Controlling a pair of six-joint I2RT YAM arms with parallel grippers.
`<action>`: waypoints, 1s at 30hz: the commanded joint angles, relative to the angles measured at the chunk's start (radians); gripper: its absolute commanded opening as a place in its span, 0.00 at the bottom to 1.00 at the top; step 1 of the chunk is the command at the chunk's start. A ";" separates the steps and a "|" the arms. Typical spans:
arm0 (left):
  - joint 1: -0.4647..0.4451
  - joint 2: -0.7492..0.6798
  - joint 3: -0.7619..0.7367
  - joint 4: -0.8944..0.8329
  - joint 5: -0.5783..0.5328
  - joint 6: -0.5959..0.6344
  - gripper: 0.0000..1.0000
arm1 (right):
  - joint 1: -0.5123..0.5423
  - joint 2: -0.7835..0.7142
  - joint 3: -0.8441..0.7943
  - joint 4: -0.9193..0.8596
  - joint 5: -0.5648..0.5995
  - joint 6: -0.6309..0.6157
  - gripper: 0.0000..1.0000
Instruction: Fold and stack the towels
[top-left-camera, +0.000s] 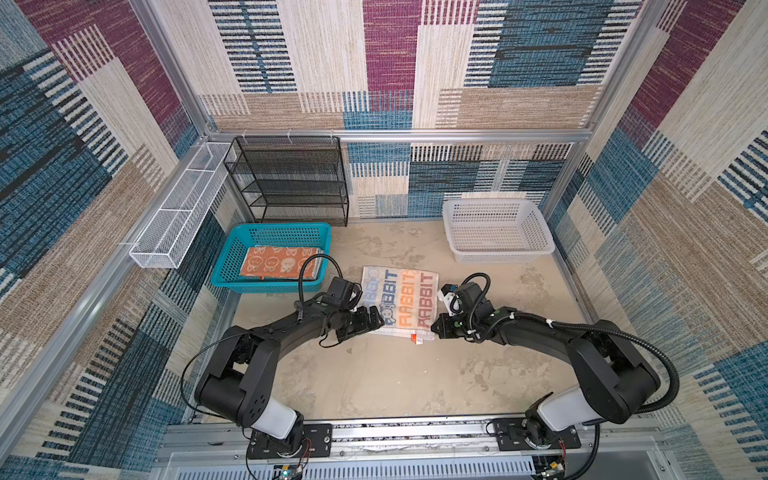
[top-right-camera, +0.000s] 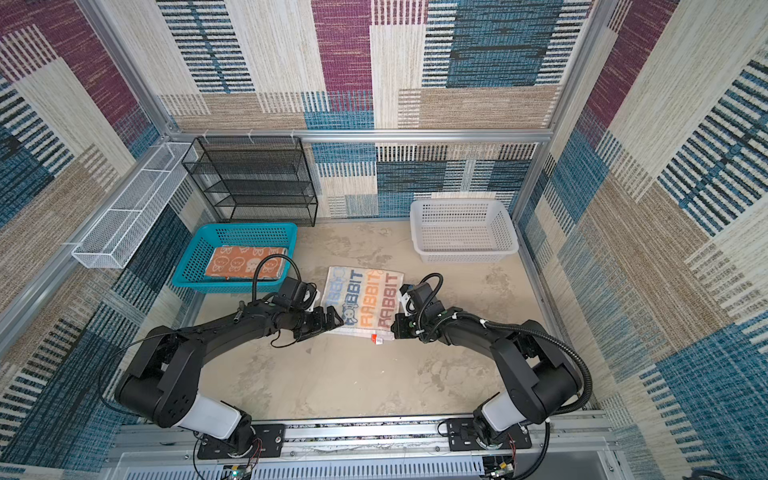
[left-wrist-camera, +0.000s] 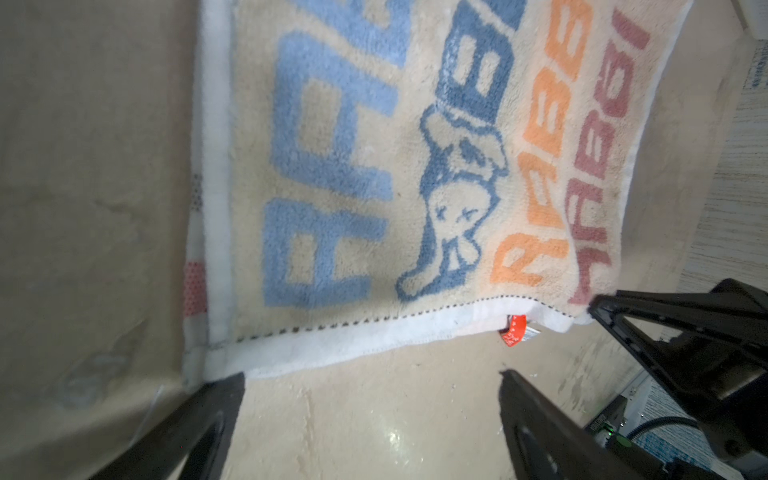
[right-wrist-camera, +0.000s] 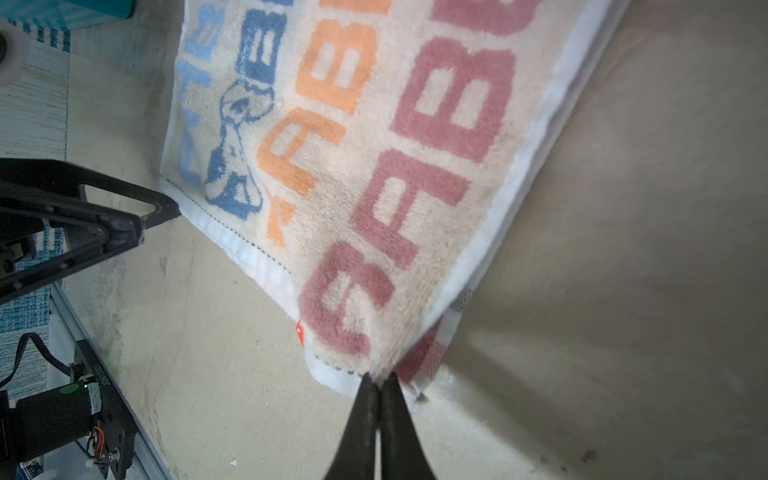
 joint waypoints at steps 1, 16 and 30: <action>0.001 -0.008 0.005 -0.024 -0.021 0.001 0.99 | 0.005 0.011 -0.011 0.045 -0.013 0.017 0.08; 0.003 -0.047 0.061 -0.112 -0.114 0.061 0.84 | 0.005 0.022 -0.030 0.045 0.011 0.016 0.51; -0.006 0.026 0.107 0.080 0.037 -0.064 0.92 | -0.147 0.122 0.321 0.002 -0.074 -0.035 0.99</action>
